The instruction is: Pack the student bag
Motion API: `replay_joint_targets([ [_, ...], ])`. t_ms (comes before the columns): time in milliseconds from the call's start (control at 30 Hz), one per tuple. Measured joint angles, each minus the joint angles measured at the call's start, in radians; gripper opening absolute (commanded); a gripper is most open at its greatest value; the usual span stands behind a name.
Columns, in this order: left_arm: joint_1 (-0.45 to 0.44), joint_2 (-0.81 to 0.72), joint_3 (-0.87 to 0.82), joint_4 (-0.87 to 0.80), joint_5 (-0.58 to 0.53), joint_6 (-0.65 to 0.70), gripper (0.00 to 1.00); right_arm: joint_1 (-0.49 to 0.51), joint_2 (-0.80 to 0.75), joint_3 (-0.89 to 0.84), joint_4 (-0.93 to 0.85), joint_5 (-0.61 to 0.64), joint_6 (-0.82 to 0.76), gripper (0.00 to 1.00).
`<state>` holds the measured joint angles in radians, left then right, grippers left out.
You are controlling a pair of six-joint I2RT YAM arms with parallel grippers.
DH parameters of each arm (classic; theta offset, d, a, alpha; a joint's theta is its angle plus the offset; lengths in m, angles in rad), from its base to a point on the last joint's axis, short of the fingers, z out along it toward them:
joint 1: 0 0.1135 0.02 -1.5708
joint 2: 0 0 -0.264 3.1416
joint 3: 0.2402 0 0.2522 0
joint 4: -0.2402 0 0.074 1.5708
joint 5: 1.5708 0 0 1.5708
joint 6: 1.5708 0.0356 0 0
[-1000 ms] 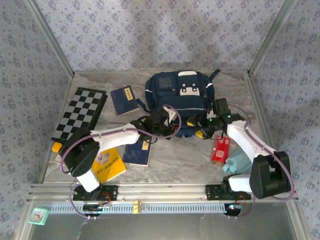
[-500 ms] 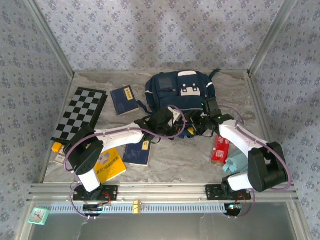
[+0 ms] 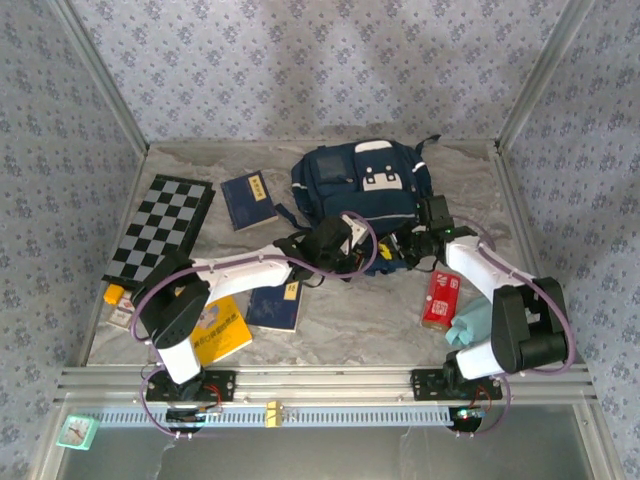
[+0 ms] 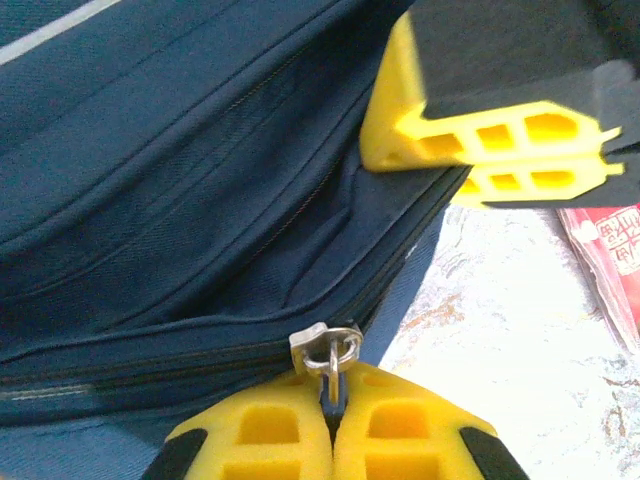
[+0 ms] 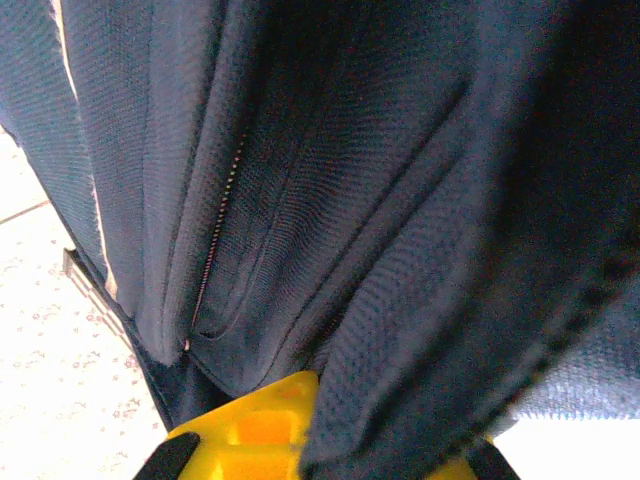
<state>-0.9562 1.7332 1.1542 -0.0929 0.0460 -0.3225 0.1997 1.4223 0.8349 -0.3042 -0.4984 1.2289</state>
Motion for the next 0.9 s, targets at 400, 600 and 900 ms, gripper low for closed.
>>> replay_joint_targets([
  [400, 0.217, -0.014, -0.028, 0.006, 0.06, 0.005, 0.0, -0.138, -0.118, 0.0, -0.062, -0.013, -0.055, 0.0],
  [600, 0.301, 0.081, 0.037, -0.013, 0.074, -0.002, 0.0, -0.159, -0.13, 0.0, -0.105, -0.006, -0.09, 0.0],
  [900, 0.359, 0.181, 0.148, -0.045, 0.102, -0.003, 0.0, -0.16, -0.158, -0.001, -0.111, 0.01, -0.116, 0.0],
])
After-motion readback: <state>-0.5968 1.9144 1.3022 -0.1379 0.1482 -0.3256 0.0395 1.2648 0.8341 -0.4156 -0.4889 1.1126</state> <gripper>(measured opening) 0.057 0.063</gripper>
